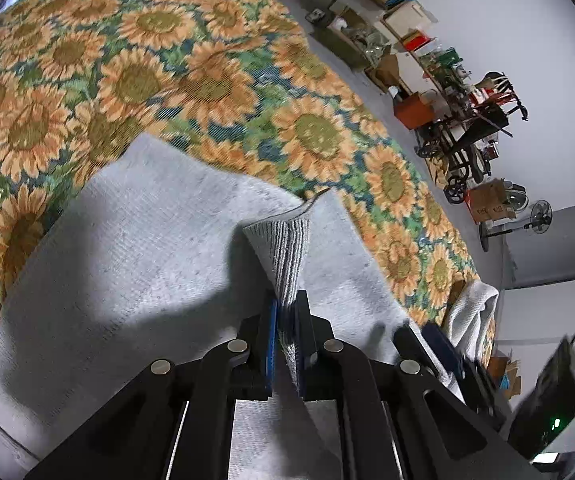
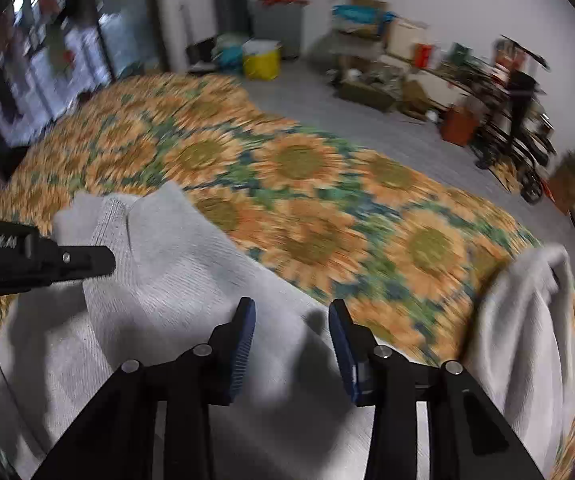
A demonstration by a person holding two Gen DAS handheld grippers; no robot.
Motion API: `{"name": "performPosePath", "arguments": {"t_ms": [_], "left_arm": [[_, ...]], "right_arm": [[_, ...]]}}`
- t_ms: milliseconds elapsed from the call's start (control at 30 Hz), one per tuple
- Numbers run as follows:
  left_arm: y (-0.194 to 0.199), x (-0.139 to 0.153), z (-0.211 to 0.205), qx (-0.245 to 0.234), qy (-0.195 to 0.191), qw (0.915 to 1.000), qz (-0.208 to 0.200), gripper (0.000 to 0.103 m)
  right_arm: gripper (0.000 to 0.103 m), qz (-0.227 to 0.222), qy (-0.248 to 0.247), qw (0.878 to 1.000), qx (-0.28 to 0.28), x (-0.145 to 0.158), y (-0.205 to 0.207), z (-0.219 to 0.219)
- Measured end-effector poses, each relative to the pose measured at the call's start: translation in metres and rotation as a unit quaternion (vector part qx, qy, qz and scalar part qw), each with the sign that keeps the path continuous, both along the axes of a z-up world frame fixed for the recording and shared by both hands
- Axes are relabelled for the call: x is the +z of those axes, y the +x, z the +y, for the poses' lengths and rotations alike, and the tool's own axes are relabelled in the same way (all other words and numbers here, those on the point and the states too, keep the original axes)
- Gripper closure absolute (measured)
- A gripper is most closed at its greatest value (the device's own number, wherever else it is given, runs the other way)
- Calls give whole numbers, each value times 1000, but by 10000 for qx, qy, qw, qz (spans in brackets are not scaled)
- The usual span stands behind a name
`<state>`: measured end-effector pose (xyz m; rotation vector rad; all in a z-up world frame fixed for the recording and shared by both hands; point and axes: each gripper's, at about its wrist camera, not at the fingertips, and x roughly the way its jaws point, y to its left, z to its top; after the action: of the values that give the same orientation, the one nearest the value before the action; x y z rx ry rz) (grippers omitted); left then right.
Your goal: Fold clothes
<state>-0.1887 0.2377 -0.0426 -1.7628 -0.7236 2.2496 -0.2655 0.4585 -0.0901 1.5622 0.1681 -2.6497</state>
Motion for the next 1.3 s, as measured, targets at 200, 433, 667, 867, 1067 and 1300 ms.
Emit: {"name": "performPosePath", "arguments": {"t_ms": [200, 433, 667, 867, 1067, 1300], "left_arm": [[-4, 0, 2, -231, -70, 9997, 13, 96], [-16, 56, 11, -375, -216, 9947, 931, 96], [-43, 107, 16, -179, -274, 9860, 1636, 96], [-49, 66, 21, -425, -55, 9978, 513, 39], [-19, 15, 61, -1482, 87, 9884, -324, 39], [16, -9, 104, -2061, 105, 9756, -742, 44]], "right_arm": [[98, -126, 492, 9970, 583, -11, -5, -32], [99, 530, 529, 9967, 324, 42, -2, -18], [99, 1136, -32, 9911, -688, 73, -31, 32], [59, 711, -203, 9844, -1598, 52, -24, 82], [59, 858, -722, 9851, -1303, 50, 71, 80], [53, 706, -1704, 9727, -1406, 28, 185, 70]]}}
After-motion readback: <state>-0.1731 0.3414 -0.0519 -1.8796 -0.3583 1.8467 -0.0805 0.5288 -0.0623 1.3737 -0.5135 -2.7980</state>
